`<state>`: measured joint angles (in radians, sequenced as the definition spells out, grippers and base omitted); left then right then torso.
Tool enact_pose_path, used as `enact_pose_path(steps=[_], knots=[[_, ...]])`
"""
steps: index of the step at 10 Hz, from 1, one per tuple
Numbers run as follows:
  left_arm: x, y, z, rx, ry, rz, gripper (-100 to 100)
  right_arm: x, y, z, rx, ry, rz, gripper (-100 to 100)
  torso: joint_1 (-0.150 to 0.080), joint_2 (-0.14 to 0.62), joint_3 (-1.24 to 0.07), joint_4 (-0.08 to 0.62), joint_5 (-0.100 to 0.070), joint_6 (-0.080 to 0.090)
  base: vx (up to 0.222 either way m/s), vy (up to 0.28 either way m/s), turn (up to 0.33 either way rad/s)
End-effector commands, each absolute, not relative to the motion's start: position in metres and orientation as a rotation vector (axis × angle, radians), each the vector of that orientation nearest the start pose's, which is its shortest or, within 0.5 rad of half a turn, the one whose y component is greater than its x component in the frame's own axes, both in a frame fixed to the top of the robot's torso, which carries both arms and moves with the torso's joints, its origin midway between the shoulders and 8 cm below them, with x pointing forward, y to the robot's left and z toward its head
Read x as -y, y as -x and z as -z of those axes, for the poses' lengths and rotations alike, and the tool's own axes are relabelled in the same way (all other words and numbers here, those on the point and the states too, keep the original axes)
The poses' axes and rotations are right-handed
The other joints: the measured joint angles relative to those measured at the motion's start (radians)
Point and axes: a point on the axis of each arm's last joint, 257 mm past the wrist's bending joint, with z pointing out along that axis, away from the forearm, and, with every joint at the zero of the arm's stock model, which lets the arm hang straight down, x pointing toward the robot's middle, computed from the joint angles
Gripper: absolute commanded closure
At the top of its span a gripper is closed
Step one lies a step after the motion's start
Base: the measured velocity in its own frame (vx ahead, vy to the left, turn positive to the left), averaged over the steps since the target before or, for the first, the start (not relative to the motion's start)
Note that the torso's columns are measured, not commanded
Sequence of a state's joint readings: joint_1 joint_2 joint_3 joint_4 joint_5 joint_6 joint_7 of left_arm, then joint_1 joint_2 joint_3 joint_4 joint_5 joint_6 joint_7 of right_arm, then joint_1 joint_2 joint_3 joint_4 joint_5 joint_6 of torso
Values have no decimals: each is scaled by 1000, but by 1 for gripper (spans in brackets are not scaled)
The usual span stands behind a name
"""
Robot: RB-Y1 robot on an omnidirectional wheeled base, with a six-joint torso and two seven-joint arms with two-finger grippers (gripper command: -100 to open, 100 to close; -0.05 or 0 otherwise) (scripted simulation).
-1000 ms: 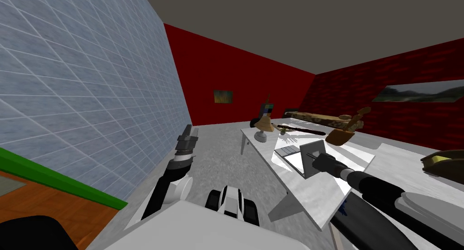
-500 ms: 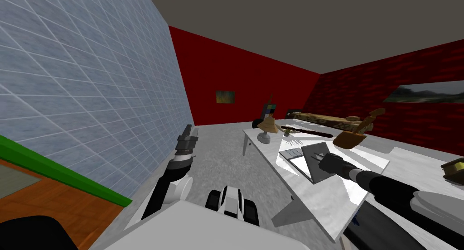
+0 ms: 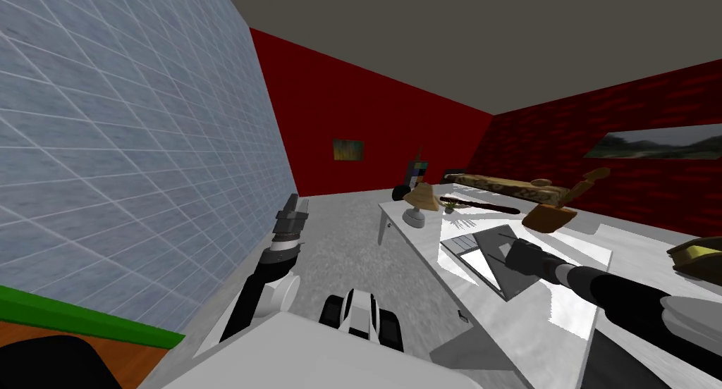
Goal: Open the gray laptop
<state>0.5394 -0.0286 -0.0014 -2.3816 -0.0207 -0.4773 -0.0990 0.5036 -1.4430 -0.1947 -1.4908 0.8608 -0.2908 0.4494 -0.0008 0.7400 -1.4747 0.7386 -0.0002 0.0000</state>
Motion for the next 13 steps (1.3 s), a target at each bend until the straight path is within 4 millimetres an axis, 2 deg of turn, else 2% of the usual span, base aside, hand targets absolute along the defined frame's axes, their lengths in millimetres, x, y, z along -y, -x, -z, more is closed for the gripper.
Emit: enact_pose_path(steps=[1,4,5,10,11,12,13], knots=[[-280,-324,-53,-593,594,1190,0,616,-416,142,-1855,1181,756,-100,0,-1,-1,0,0,0,144,76,-60],[-280,-324,-53,-593,594,1191,0,618,-415,142,-1861,1190,758,-100,-1,1,1,0,0,0,60,43,-21],[-280,-324,-53,-593,594,1191,0,618,-416,142,-1860,1190,758,100,-2,3,2,1,-1,0,7,4,2],[-280,-324,-53,-593,594,1191,0,628,-394,159,-1948,1349,739,100,2,-4,-3,-1,1,0,125,65,-58],[-280,-324,-53,-593,594,1190,0,626,-397,157,-1936,1330,743,100,0,-2,-1,-1,0,0,62,28,-9],[-280,-324,-53,-593,594,1191,0,622,-392,163,-1952,1393,724,-100,-2,2,1,1,-1,0,63,8,-37],[-280,-324,-53,-593,594,1190,0,621,-389,166,-1959,1416,716,-100,-2,2,1,1,-1,1,86,3,-44]])
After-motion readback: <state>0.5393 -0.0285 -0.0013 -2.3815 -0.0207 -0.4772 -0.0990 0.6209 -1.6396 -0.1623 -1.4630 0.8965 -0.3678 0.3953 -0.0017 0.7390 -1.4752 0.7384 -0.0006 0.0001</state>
